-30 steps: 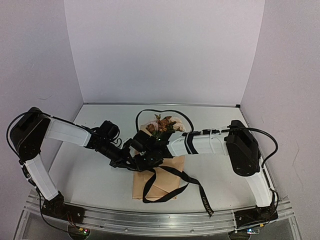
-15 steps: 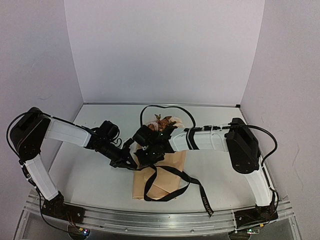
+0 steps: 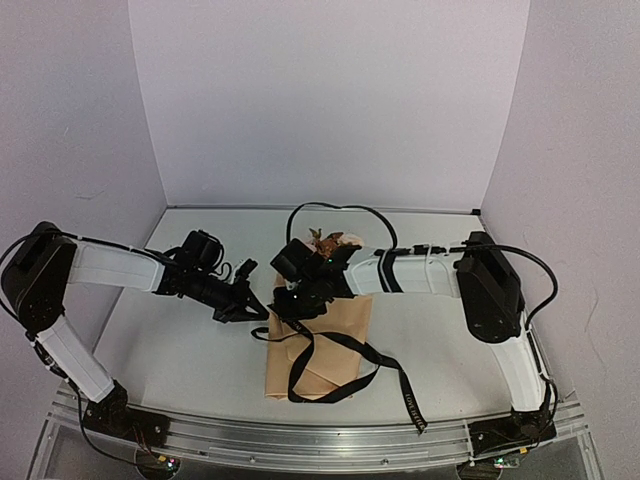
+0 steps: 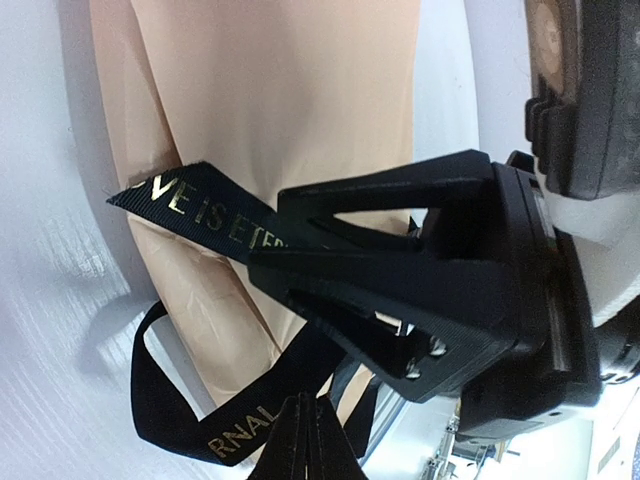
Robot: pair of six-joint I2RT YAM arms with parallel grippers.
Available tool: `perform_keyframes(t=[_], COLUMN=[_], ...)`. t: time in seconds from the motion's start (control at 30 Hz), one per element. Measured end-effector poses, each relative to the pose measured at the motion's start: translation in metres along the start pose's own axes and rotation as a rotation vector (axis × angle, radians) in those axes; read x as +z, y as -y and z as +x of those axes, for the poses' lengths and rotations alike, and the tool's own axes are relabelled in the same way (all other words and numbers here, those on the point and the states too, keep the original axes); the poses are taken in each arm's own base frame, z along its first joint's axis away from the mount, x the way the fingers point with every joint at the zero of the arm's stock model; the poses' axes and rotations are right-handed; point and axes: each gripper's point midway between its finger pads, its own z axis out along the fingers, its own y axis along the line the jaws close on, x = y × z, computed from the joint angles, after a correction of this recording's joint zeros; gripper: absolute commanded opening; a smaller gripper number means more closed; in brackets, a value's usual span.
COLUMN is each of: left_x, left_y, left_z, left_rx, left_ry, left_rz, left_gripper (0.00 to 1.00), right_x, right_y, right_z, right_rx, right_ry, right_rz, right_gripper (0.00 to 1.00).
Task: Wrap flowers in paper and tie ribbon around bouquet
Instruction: Cross the ribbon over the folded bouquet.
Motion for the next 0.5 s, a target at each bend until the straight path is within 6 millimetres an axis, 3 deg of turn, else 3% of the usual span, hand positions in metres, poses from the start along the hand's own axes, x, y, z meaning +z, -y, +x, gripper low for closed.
perform_keyframes(t=[0.23, 0.5], left_x=[-0.004, -0.014], left_y=[0.004, 0.002], left_z=[-0.003, -0.008], left_rx=[-0.004, -0.024], left_ry=[0.020, 0.057], left_rz=[0.011, 0.006], left_gripper=[0.03, 0.03], right_x=[0.001, 0.003], right_y=[0.012, 0.005], right_z=[0.005, 0.000], right_rx=[-0.016, -0.034], right_ry=[-0.002, 0.012], right_rz=[0.046, 0.064], right_gripper=[0.44, 0.44])
